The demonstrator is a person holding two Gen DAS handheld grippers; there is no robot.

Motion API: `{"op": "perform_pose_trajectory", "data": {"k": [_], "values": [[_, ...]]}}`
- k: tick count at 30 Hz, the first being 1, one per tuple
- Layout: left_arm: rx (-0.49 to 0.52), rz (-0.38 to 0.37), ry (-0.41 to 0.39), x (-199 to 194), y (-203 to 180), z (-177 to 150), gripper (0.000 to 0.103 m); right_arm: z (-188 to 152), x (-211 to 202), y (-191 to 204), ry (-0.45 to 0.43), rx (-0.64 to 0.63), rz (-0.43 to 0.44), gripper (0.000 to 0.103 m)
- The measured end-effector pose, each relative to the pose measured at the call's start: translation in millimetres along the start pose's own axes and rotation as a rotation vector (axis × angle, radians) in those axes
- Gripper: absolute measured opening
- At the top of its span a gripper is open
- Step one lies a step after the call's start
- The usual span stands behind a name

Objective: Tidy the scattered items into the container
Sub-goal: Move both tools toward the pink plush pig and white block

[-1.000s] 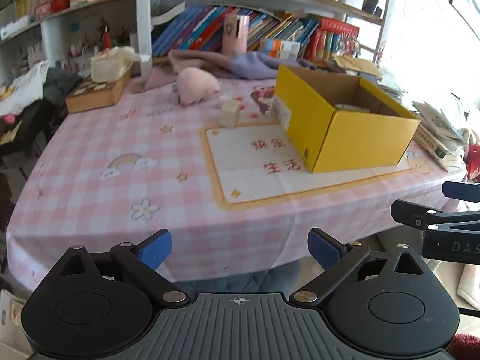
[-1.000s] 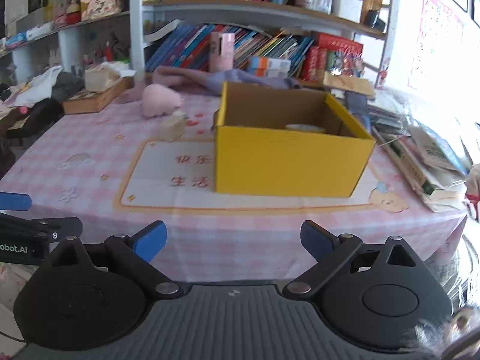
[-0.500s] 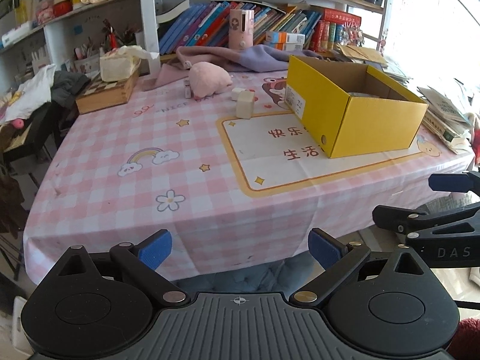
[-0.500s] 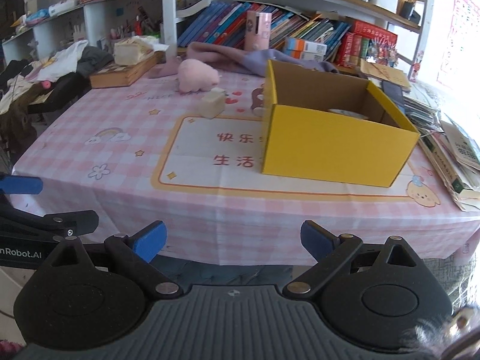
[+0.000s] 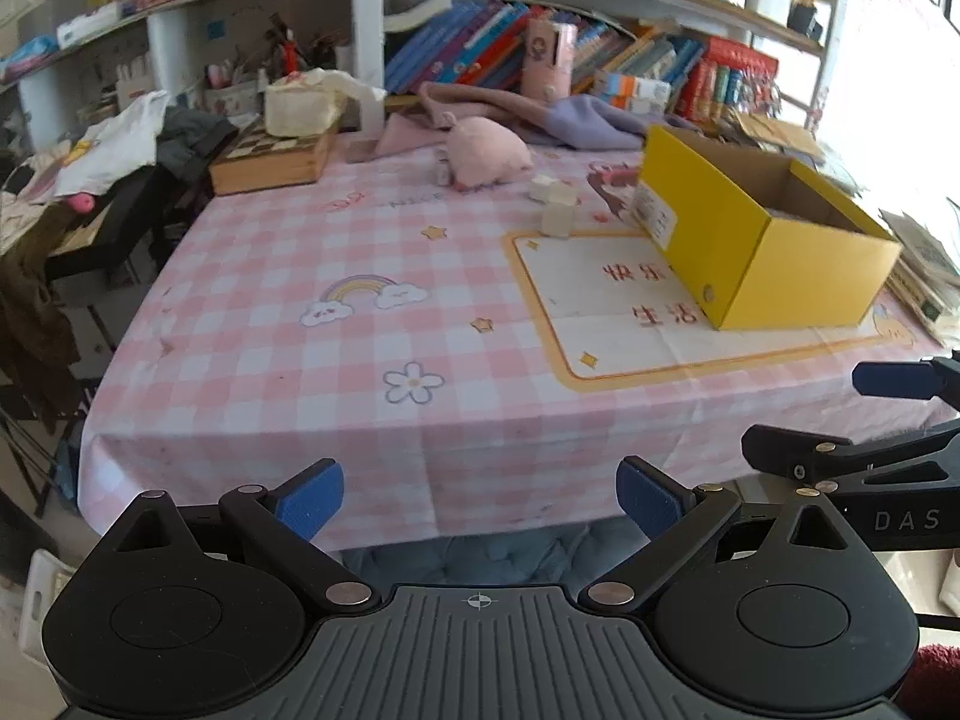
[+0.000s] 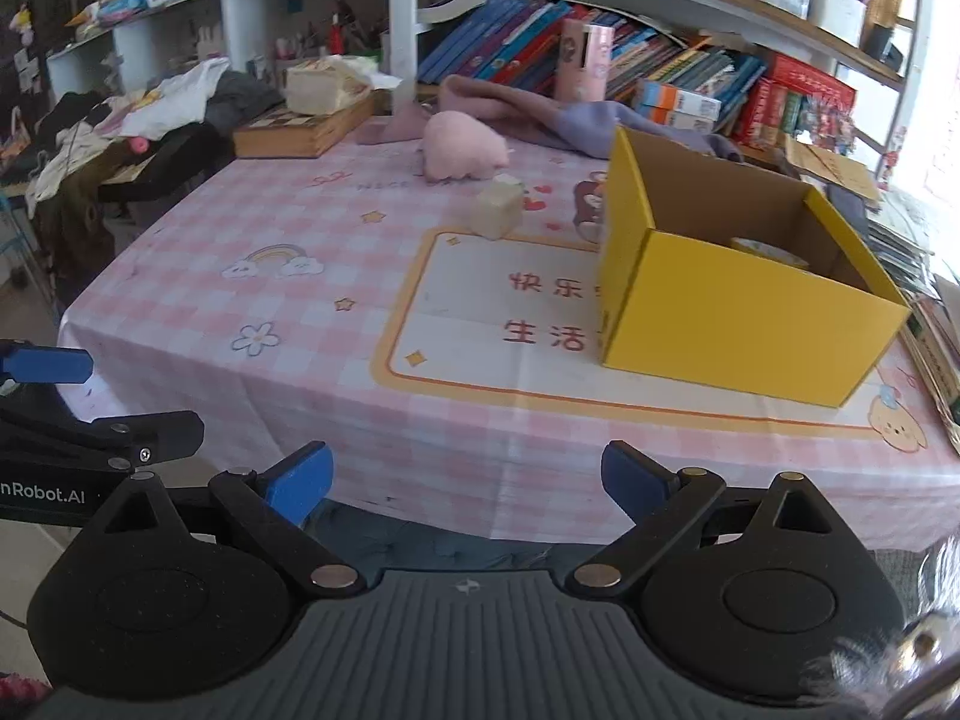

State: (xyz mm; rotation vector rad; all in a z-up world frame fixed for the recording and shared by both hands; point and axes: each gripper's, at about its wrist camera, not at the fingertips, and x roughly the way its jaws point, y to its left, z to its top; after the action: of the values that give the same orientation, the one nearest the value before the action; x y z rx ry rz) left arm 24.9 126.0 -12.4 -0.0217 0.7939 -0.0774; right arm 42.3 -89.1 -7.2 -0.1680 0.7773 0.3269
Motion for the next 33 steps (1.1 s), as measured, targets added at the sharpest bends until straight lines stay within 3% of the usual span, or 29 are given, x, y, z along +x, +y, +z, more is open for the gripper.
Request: {"op": "perform_pose_trajectory", "data": {"k": [3, 8, 12, 22, 29, 33], "values": [[0.022, 0.046, -0.067, -5.8, 1.3, -1.8, 0.099, 5.6, 4.1, 6.3, -0.01, -0.033, 0.02, 0.094], [0.004, 0.069, -0.084, -5.0, 8.4, 3.5, 0.099, 14.6, 13.0, 12.9, -0.021, -0.065, 0.037, 0.083], [-0.028, 0.087, -0.096, 0.8, 18.0, 10.2, 0.099, 21.8, 21.1, 11.9, -0.042, -0.074, 0.041, 0.083], [-0.003, 0.103, -0.102, 39.0, 23.5, 48.3, 0.099, 57.6, 65.0, -0.1, -0.046, -0.037, 0.019, 0.082], [0.002, 0.096, -0.068, 79.1, 27.3, 78.1, 0.099, 86.8, 101.9, -2.8, -0.014, -0.008, 0.045, 0.071], [0.01, 0.093, -0.058, 101.2, 26.1, 95.4, 0.099, 105.9, 115.5, -9.1, -0.015, 0.03, 0.05, 0.071]]}}
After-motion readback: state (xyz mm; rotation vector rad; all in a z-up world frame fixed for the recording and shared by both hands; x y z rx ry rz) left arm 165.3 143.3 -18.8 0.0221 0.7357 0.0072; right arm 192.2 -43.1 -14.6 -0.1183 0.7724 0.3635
